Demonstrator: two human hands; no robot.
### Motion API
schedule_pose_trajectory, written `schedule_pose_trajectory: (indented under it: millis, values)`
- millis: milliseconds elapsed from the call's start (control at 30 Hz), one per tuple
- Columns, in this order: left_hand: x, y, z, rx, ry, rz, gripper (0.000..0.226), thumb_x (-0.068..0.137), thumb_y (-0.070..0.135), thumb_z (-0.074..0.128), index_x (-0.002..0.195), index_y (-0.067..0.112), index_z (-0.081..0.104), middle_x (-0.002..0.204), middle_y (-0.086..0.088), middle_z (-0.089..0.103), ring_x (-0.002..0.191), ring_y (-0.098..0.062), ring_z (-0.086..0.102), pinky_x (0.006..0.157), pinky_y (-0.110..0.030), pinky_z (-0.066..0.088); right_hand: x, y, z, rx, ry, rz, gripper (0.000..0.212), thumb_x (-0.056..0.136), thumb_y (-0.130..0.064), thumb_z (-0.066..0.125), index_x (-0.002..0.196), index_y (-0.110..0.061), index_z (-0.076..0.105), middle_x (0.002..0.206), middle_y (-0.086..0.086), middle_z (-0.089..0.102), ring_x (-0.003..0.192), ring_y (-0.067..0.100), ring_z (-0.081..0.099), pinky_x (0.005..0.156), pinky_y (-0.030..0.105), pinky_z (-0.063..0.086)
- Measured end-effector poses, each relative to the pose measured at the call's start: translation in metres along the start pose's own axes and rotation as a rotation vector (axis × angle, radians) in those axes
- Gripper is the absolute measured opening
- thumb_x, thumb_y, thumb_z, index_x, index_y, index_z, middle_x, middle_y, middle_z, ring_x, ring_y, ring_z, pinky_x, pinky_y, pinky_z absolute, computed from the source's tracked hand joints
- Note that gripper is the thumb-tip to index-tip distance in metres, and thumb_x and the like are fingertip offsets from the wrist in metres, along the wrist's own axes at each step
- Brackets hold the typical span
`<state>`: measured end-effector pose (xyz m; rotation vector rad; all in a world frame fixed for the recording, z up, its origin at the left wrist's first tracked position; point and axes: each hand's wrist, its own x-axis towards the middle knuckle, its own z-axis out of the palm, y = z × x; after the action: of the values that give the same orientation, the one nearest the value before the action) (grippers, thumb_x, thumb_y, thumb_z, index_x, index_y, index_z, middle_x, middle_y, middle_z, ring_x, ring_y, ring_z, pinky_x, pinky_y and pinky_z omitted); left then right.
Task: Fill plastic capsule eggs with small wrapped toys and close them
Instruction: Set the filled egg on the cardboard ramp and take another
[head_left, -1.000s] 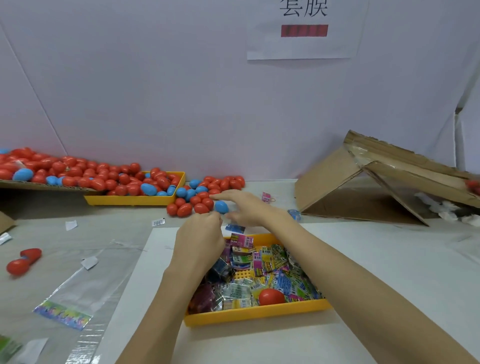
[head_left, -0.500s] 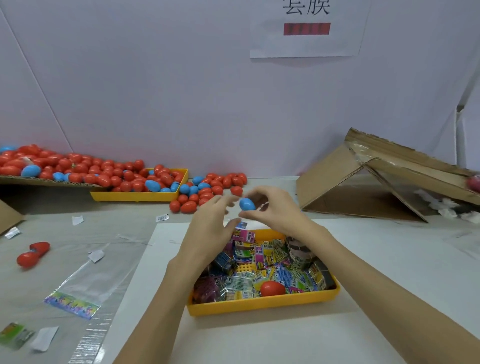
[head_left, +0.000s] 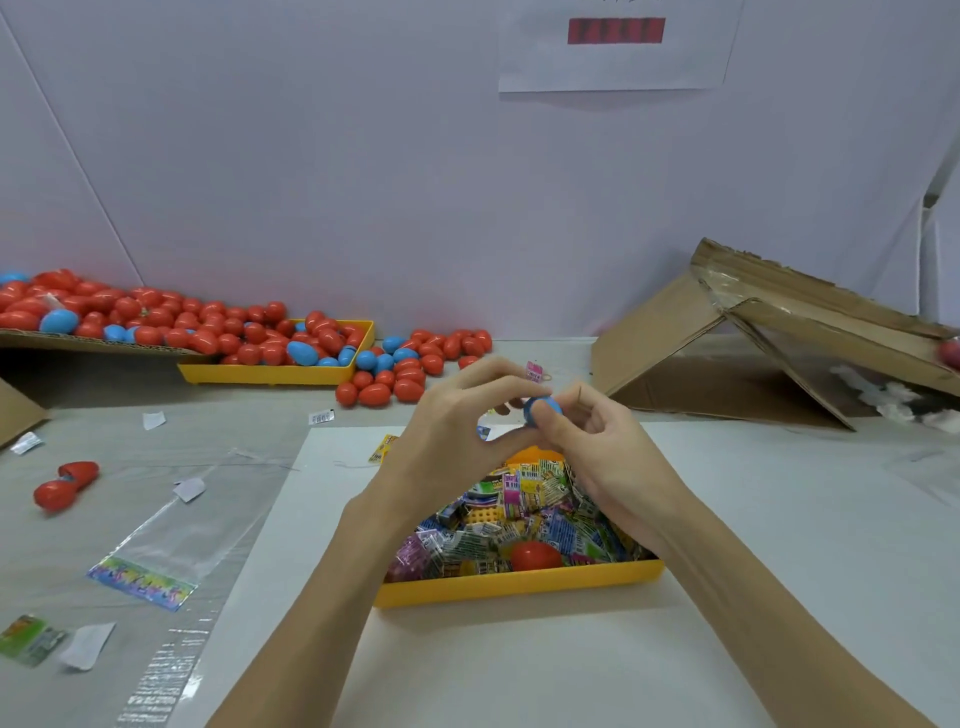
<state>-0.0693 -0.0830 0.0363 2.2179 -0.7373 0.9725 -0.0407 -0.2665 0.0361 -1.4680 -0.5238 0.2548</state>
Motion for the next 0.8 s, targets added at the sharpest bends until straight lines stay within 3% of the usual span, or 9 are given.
schedule_pose_trajectory:
  millis: [100, 167, 233, 300, 367, 433, 567, 700, 800]
  values:
    - [-0.003, -0.001, 0.003, -0.139, -0.016, -0.179, 0.026, 0.098, 0.019, 0.07, 0.123, 0.012, 0.069, 0.112, 0.002, 0.07, 0.097, -0.007, 0.066, 0.085, -0.021, 0.056, 0.001, -0.001, 0.004, -0.111, 0.005, -0.003, 0.052, 0.087, -0.062, 0.06, 0.109, -0.016, 0.071, 0.094, -0.001, 0.076, 0.089, 0.011, 0.071, 0.081, 0.025, 0.056]
    - [-0.004, -0.004, 0.0, -0.32, 0.011, -0.424, 0.022, 0.105, 0.017, 0.059, 0.126, 0.016, 0.065, 0.104, 0.001, 0.073, 0.092, -0.011, 0.07, 0.083, -0.026, 0.059, -0.002, 0.001, 0.004, -0.274, 0.011, -0.076, 0.041, 0.099, -0.053, 0.051, 0.115, -0.021, 0.071, 0.096, -0.005, 0.076, 0.087, 0.004, 0.07, 0.075, 0.018, 0.054]
    - [-0.002, -0.007, -0.002, -0.529, 0.09, -0.687, 0.022, 0.11, 0.012, 0.042, 0.123, 0.013, 0.06, 0.088, -0.005, 0.072, 0.078, -0.02, 0.068, 0.074, -0.03, 0.059, -0.005, 0.008, 0.005, -0.511, 0.059, -0.205, 0.019, 0.105, -0.03, 0.056, 0.116, -0.023, 0.071, 0.097, -0.01, 0.075, 0.093, 0.004, 0.068, 0.081, 0.021, 0.055]
    - [0.003, -0.008, -0.003, -0.702, 0.169, -0.894, 0.025, 0.109, 0.006, 0.03, 0.11, 0.009, 0.055, 0.072, -0.01, 0.063, 0.062, -0.022, 0.056, 0.058, -0.027, 0.05, -0.006, 0.013, 0.008, -0.917, 0.03, -0.255, 0.02, 0.104, -0.021, 0.059, 0.12, -0.023, 0.071, 0.114, -0.01, 0.07, 0.111, 0.007, 0.059, 0.097, 0.025, 0.049]
    - [0.005, -0.008, -0.003, -0.838, 0.189, -1.028, 0.028, 0.107, 0.01, 0.03, 0.1, 0.008, 0.057, 0.064, -0.007, 0.052, 0.053, -0.017, 0.044, 0.049, -0.023, 0.038, -0.006, 0.019, 0.009, -1.283, -0.051, -0.166, 0.033, 0.105, -0.033, 0.057, 0.136, -0.025, 0.062, 0.135, -0.007, 0.059, 0.128, 0.014, 0.043, 0.109, 0.029, 0.036]
    - [0.004, -0.011, -0.001, -0.929, 0.156, -1.077, 0.032, 0.108, 0.019, 0.035, 0.097, 0.009, 0.063, 0.059, -0.001, 0.045, 0.052, -0.013, 0.036, 0.048, -0.022, 0.032, -0.005, 0.025, 0.008, -1.429, -0.074, -0.063, 0.043, 0.103, -0.046, 0.055, 0.142, -0.028, 0.056, 0.141, -0.007, 0.051, 0.133, 0.018, 0.036, 0.109, 0.034, 0.029]
    - [0.001, -0.012, 0.002, -1.011, 0.112, -1.031, 0.034, 0.108, 0.035, 0.046, 0.107, 0.009, 0.068, 0.063, 0.003, 0.043, 0.053, -0.011, 0.037, 0.049, -0.02, 0.033, -0.005, 0.026, 0.008, -1.356, 0.011, -0.069, 0.021, 0.099, -0.048, 0.063, 0.113, -0.033, 0.067, 0.123, -0.009, 0.057, 0.122, 0.015, 0.04, 0.099, 0.033, 0.026]
    - [-0.004, -0.013, 0.0, -0.872, 0.044, -0.897, 0.022, 0.105, 0.026, 0.056, 0.119, 0.011, 0.064, 0.076, -0.003, 0.061, 0.058, -0.018, 0.055, 0.055, -0.025, 0.048, -0.004, 0.024, 0.002, -1.187, 0.044, -0.138, 0.011, 0.098, -0.032, 0.068, 0.093, -0.033, 0.059, 0.106, -0.012, 0.062, 0.107, 0.011, 0.045, 0.094, 0.031, 0.035]
    - [-0.004, -0.011, -0.002, -0.907, 0.036, -0.893, 0.029, 0.105, 0.031, 0.053, 0.12, 0.007, 0.048, 0.091, -0.018, 0.075, 0.067, -0.031, 0.068, 0.059, -0.032, 0.054, -0.004, 0.019, -0.003, -0.885, 0.078, -0.147, 0.01, 0.093, -0.024, 0.076, 0.091, -0.026, 0.067, 0.094, -0.011, 0.069, 0.09, 0.002, 0.059, 0.079, 0.014, 0.046]
